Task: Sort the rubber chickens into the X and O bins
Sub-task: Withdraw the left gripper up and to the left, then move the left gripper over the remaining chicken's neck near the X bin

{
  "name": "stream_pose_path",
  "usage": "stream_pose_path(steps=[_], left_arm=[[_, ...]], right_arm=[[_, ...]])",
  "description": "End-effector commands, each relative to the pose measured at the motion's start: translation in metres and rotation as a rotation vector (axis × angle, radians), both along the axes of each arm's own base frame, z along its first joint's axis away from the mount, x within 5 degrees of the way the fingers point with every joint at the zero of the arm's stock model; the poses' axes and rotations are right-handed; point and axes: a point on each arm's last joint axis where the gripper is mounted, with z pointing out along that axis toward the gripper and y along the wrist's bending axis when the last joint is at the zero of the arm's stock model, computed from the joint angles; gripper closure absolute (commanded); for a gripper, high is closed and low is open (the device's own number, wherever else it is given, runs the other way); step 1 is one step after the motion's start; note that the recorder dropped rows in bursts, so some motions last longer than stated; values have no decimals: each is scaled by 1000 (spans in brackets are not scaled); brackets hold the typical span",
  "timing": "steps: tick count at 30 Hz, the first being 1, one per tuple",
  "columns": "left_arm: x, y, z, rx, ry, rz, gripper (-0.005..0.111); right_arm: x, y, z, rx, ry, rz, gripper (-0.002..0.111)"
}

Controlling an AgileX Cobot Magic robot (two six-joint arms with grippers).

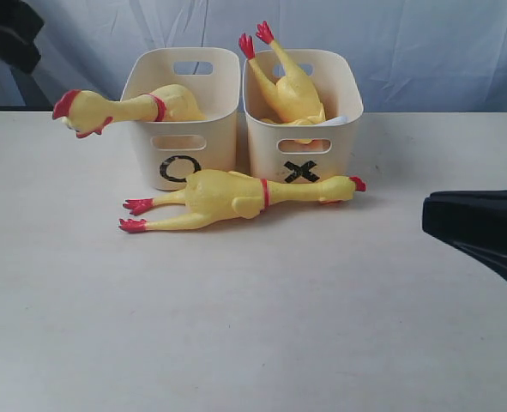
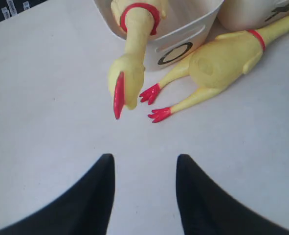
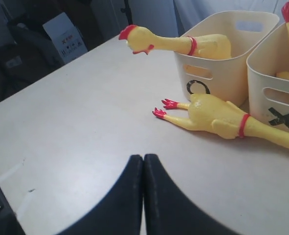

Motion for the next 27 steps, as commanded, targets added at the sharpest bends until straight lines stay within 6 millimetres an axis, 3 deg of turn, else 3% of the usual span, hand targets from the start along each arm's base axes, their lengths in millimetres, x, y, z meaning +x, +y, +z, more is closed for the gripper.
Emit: stream_pose_path(steps=[1, 7, 15, 21, 27], left_arm=[[-31, 2, -2, -67, -15, -14, 67], [-66, -3, -11, -61, -50, -127, 67], [-91, -26, -32, -26, -83, -332, 67], [-102, -56, -78, 81, -165, -523, 67], [-107, -96, -118, 177, -296, -743, 67]], right_arm=[[-3, 2, 0, 42, 25, 17, 108], [-3, 2, 0, 35, 26, 22, 108], [-3, 1, -2, 19, 43, 18, 108], [-1, -10, -2, -17, 12, -115, 108], [-20, -36, 22, 15, -143, -302, 108]])
